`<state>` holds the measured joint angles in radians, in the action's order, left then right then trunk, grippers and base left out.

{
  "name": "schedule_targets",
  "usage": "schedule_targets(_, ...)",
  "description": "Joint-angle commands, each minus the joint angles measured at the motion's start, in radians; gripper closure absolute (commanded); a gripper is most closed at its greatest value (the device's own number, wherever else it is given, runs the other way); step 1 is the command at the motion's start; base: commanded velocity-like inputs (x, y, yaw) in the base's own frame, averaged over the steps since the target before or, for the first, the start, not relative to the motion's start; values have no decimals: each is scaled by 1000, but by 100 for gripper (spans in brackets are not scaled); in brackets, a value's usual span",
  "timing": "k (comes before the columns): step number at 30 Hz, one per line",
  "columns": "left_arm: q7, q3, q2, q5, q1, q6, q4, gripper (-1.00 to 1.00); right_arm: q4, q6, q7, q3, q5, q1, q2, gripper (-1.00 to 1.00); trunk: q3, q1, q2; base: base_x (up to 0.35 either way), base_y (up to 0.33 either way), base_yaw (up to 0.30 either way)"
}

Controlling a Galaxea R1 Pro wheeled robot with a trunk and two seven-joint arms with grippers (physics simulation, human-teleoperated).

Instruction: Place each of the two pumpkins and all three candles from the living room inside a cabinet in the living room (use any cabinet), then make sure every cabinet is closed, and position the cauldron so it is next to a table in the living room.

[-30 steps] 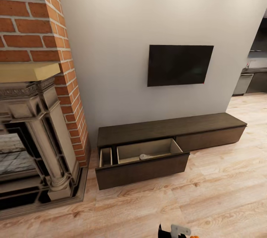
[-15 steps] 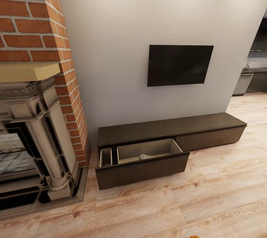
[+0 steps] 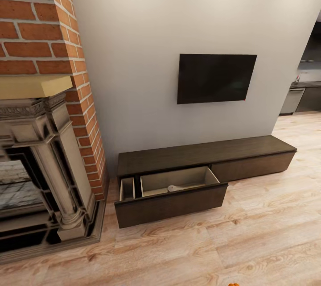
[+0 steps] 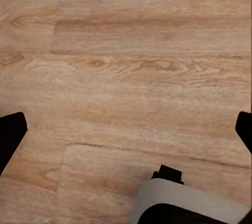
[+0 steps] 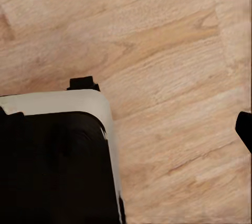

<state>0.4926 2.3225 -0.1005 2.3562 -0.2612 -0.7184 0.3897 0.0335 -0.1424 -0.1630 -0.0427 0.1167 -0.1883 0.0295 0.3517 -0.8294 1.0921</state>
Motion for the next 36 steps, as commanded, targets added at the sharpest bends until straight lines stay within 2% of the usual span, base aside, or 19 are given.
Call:
schedule_targets(1, -8, 7, -12, 0, -2, 27, -2, -100, 3, -7, 7, -6, 9, 9, 6, -100, 1, 0, 1, 0, 0, 0)
schedule_targets(2, -43, 6, -35, 0, -2, 84, -10, -100, 3, -6, 18, -6, 9, 28, 14, -100, 1, 0, 1, 0, 0, 0)
schedule_targets(4, -82, 5, -58, 0, -1, 142, -15, -100, 3, -5, 30, -7, 8, 46, 20, -100, 1, 0, 1, 0, 0, 0)
schedule_targets(5, -116, 4, -78, 0, -1, 201, -19, -100, 3, -4, 38, -7, 4, 59, 24, -100, 1, 0, 1, 0, 0, 0)
schedule_targets(7, -151, 4, -103, 0, -1, 280, -22, -100, 3, -3, 46, -7, -11, 77, 29, -100, 1, 0, 1, 0, 0, 0)
schedule_targets(13, -184, 2, -174, 0, -1, 426, -30, -100, 3, -3, 53, -7, -65, 118, 60, -100, 1, 0, 1, 0, 0, 0)
schedule_targets(14, -185, 2, -179, 0, -1, 441, -31, -100, 3, -4, 53, -7, -68, 121, 65, -100, 1, 0, 1, 0, 0, 0)
schedule_targets(15, -191, -4, -185, -6, 5, 446, -37, -100, -2, 2, 59, -13, -74, 115, 59, -100, 1, 0, 1, 0, 0, 0)
schedule_targets(20, -210, -31, -187, -32, 33, 474, -64, -100, -31, 30, 87, -42, -102, 112, 56, -100, 1, 0, 1, 0, 0, 0)
schedule_targets(23, -210, -48, -181, -48, 48, 491, -81, -100, -48, 47, 104, -52, -119, 118, 63, -100, 1, 0, 1, 0, 0, 0)
schedule_targets(36, -210, -121, -108, -120, 122, 564, -95, -100, -120, 120, 177, 21, -192, 133, 66, -100, 1, 0, 1, 0, 0, 0)
